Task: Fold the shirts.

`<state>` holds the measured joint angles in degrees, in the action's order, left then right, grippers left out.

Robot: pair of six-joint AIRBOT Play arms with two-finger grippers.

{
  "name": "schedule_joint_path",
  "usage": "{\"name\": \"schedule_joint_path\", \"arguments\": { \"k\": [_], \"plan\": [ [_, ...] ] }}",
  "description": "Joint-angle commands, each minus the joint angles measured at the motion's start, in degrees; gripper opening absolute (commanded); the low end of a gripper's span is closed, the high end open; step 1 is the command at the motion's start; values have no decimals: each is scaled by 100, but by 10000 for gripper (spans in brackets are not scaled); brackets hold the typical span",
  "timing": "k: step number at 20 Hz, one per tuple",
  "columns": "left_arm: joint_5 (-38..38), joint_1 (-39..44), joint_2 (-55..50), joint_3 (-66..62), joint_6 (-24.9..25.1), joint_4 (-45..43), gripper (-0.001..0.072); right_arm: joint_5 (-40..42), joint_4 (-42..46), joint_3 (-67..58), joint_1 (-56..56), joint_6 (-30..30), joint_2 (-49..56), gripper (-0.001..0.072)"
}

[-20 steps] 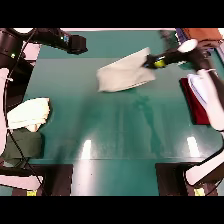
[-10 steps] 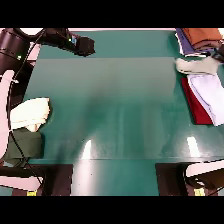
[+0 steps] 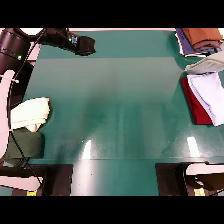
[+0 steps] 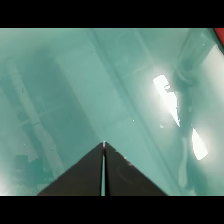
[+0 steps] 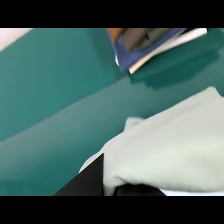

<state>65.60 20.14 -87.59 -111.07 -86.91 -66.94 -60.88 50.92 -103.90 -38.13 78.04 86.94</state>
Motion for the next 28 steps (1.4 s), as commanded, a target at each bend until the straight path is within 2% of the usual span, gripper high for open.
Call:
{"name": "schedule_joint_path", "arguments": {
  "k": [1, 8, 15, 16, 17, 18, 21, 26, 28],
  "plan": [
    [0, -2, -2, -4, -4, 0, 23, -17, 114, -4, -28, -13, -468, 19],
    [57, -2, -2, -4, 42, -15, 23, -1228, 885, 251, -354, -2, -745, 18],
    [92, -2, -2, -7, 190, -17, 23, -1436, 2098, 2608, -636, -9, -1631, 28],
    [92, 0, -2, -7, 190, -15, 23, -1480, 2118, 2889, -691, -7, -1766, 168],
    [92, 0, -2, -7, 190, -17, 23, -1523, 2120, 3132, -761, -4, -1891, 409],
    [90, -2, -4, -4, 190, -17, 23, -1598, 2131, 3314, -855, 2, -1991, 528],
    [90, 0, -2, -4, 192, -15, 23, -1886, 2109, 3407, -1233, 151, -2277, 601],
    [138, -2, -2, -7, 188, 4, 24, -1816, 1969, 2999, -1532, 450, -2839, 600],
    [125, -2, -2, -7, 186, 2, 24, -1714, 1224, 2964, -1438, 450, -3023, 599]
  ]
}}
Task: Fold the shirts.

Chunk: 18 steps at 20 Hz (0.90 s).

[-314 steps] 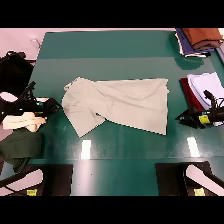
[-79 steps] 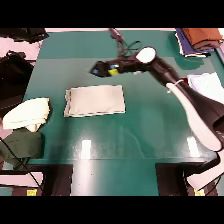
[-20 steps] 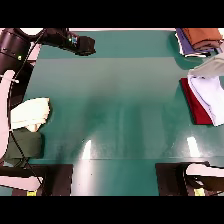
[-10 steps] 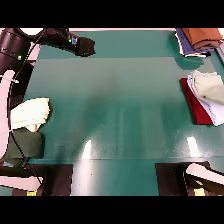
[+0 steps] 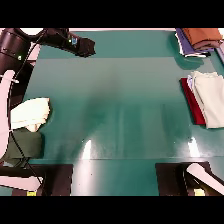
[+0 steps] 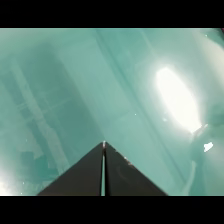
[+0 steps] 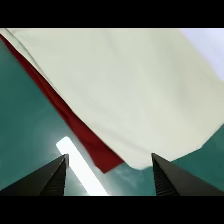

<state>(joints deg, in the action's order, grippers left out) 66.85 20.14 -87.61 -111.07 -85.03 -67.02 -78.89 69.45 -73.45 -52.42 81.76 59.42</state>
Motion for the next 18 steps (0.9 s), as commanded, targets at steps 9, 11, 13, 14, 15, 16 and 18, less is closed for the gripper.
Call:
{"name": "schedule_joint_path", "arguments": {
  "k": [9, 11, 13, 14, 15, 16, 18],
  "plan": [
    [-39, -2, 0, -7, 0, 13, 24, 645, -1545, -83, 3311, 70, -308, 589],
    [-39, -2, 0, -7, 0, 13, 23, 901, -1528, -85, 4079, -46, -188, 525],
    [-39, -2, 0, -7, 0, 13, 24, 1040, -1526, -85, 4675, -280, -46, 293],
    [-42, -2, 0, -7, 0, 13, 23, 1036, -1528, -85, 4911, -299, 22, 107],
    [-39, -2, 0, -7, 0, 13, 24, 1034, -1528, -85, 5093, -319, 85, 20],
    [-39, -2, 0, -7, 0, 13, 24, 1036, -1526, -85, 5226, -341, 144, 20],
    [-39, -2, 0, -7, 0, 13, 24, 1032, -1537, -85, 5379, -341, 251, 20]
  ]
}}
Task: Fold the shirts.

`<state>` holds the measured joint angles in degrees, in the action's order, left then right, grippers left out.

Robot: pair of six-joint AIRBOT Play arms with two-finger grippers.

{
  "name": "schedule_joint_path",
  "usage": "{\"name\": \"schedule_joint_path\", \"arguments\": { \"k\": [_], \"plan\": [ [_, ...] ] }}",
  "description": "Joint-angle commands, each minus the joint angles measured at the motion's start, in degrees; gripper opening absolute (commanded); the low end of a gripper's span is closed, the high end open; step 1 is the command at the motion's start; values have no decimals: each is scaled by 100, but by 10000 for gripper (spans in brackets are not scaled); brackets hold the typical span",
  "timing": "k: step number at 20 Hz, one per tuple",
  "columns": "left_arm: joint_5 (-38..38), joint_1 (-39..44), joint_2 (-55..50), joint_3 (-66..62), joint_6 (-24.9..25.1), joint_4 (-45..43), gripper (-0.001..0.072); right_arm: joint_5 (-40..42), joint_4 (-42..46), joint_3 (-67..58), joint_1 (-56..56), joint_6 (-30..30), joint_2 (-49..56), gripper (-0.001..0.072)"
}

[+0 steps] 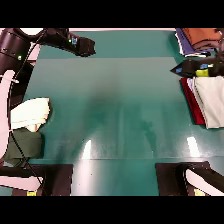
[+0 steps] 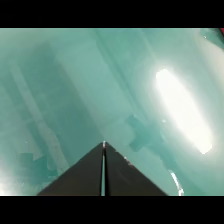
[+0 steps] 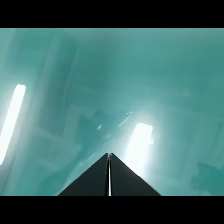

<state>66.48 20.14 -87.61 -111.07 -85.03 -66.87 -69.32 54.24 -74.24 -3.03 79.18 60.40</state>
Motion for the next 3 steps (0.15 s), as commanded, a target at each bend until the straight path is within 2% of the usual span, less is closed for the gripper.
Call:
{"name": "schedule_joint_path", "arguments": {
  "k": [1, 3],
  "plan": [
    [-2, -2, 0, -7, 0, -2, 24, 72, -20, -7, 474, -83, 199, 20],
    [-2, -2, 0, -7, -2, -2, 24, 61, -28, -7, 472, -81, 212, 20]
  ]
}}
